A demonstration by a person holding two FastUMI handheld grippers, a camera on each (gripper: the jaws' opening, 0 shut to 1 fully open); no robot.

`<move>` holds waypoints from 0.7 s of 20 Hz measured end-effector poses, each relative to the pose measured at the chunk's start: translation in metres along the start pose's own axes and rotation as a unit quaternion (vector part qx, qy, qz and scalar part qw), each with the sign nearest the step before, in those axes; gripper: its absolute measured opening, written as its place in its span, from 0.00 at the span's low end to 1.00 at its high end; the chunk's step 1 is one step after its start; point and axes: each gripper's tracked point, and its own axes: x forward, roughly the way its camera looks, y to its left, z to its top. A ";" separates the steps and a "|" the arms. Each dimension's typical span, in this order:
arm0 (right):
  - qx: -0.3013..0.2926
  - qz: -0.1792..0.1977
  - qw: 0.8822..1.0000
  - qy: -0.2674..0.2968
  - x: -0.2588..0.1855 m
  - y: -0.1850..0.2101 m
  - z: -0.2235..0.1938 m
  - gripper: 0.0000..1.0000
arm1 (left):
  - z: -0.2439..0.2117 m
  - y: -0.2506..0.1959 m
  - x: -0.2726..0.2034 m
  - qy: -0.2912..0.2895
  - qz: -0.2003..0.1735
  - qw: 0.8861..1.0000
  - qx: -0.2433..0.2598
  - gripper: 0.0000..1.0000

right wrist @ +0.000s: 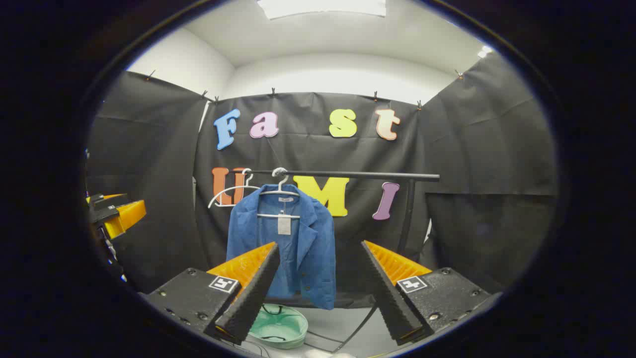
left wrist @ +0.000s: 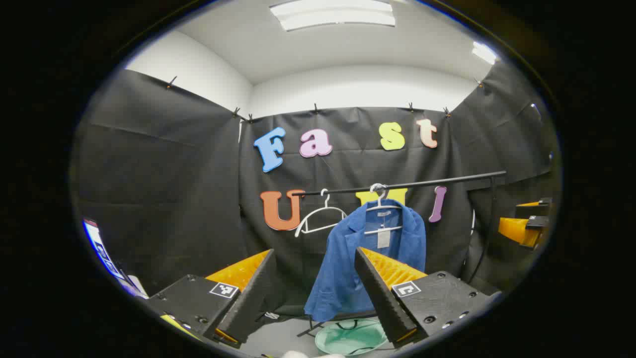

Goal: Grasp the clothes on the hanger with both hands and then place them into the laundry hamper below.

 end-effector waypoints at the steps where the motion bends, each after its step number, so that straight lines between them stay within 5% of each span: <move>1: 0.002 -0.001 1.000 -0.001 0.000 0.001 0.000 1.00 | -0.001 0.000 -0.001 0.001 -0.001 1.000 -0.002 1.00; 14: 0.009 0.006 1.000 -0.005 -0.005 0.015 -0.002 1.00 | -0.002 0.019 -0.017 0.008 0.023 1.000 -0.004 1.00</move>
